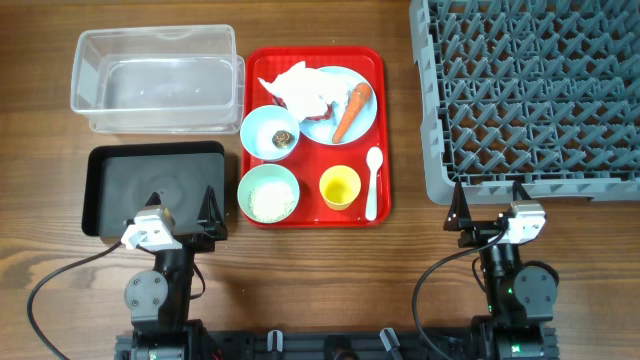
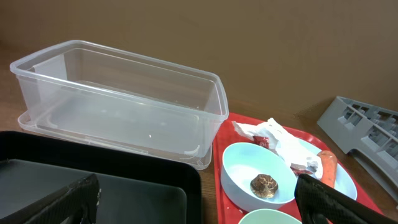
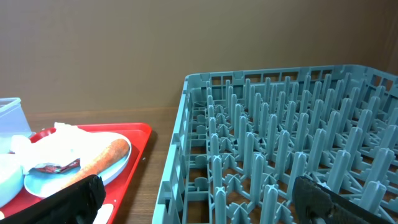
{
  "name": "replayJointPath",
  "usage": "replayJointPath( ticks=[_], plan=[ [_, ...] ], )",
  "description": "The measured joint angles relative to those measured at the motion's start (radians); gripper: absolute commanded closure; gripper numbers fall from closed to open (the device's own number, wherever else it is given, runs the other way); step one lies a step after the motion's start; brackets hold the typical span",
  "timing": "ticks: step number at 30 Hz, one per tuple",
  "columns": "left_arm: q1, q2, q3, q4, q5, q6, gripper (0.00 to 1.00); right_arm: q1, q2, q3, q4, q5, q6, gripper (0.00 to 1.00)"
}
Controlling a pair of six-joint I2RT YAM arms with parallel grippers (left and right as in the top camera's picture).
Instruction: Sort waste into correct bins and load items into the dishwasher rack
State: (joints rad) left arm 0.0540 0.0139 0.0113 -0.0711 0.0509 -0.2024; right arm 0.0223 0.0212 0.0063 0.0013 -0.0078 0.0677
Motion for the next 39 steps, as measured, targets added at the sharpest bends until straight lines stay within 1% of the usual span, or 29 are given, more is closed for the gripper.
replayJointPath(
  ticks=[28, 39],
  plan=[
    [0.000, 0.000, 0.000, 0.000, 0.000, 0.000, 0.00, 0.000, 0.000, 0.000, 0.000, 0.000, 0.000, 0.00],
    [0.000, 0.000, 0.000, 0.000, 0.000, 0.000, 0.00, 0.000, 0.000, 0.000, 0.009, -0.039, 0.003, 0.00]
  ],
)
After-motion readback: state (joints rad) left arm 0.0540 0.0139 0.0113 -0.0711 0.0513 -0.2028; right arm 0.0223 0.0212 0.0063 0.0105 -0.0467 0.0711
